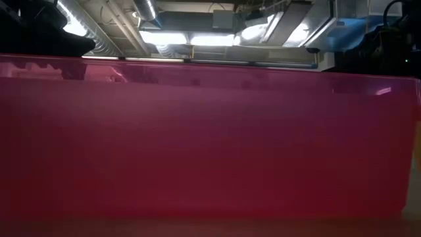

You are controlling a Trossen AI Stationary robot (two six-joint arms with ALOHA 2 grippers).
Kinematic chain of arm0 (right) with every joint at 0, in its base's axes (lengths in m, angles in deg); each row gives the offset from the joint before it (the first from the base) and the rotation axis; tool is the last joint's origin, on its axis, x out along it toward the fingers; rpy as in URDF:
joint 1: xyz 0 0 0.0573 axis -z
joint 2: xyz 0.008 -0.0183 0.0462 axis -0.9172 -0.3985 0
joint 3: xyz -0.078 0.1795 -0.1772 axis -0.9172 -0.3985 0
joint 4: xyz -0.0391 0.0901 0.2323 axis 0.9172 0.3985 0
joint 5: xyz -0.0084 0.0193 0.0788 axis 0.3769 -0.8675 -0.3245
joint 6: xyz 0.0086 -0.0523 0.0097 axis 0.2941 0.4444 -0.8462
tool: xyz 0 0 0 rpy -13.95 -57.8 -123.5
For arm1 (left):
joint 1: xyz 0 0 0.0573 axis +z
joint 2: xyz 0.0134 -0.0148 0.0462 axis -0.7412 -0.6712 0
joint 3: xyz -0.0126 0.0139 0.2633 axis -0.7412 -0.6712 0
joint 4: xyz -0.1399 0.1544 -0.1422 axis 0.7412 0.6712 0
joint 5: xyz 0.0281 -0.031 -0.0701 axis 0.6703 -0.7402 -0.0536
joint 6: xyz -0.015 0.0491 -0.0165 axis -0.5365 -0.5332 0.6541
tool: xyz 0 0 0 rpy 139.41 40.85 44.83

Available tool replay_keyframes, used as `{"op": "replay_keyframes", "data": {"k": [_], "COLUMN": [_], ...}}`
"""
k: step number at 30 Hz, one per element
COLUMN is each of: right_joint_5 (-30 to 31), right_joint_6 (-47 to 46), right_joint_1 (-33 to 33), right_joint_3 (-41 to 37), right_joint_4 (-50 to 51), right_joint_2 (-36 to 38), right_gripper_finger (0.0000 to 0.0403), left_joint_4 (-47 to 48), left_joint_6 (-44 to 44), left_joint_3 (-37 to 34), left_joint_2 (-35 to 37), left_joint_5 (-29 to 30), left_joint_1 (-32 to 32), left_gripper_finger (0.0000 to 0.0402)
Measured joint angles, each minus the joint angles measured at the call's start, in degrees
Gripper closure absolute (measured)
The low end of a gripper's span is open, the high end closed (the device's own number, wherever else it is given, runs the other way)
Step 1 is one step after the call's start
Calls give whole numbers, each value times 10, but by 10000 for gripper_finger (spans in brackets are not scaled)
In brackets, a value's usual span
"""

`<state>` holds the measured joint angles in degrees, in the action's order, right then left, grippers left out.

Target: Sort produce into baskets

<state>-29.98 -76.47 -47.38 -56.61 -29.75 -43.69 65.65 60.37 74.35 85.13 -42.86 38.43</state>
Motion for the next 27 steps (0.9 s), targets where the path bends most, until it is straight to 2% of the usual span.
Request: {"op": "replay_keyframes", "data": {"k": [22, 27], "right_joint_5": [2, 14], "right_joint_6": [0, -4], "right_joint_1": [0, 0], "right_joint_3": [0, 0], "right_joint_4": [-4, -9], "right_joint_2": [0, 0], "right_gripper_finger": [400, 400], "left_joint_4": [-4, -52], "left_joint_6": [-14, -25], "left_joint_3": [0, -2], "left_joint_2": [0, 0], "left_joint_5": [14, 35], "left_joint_1": [0, 0], "left_gripper_finger": [394, 394]}}
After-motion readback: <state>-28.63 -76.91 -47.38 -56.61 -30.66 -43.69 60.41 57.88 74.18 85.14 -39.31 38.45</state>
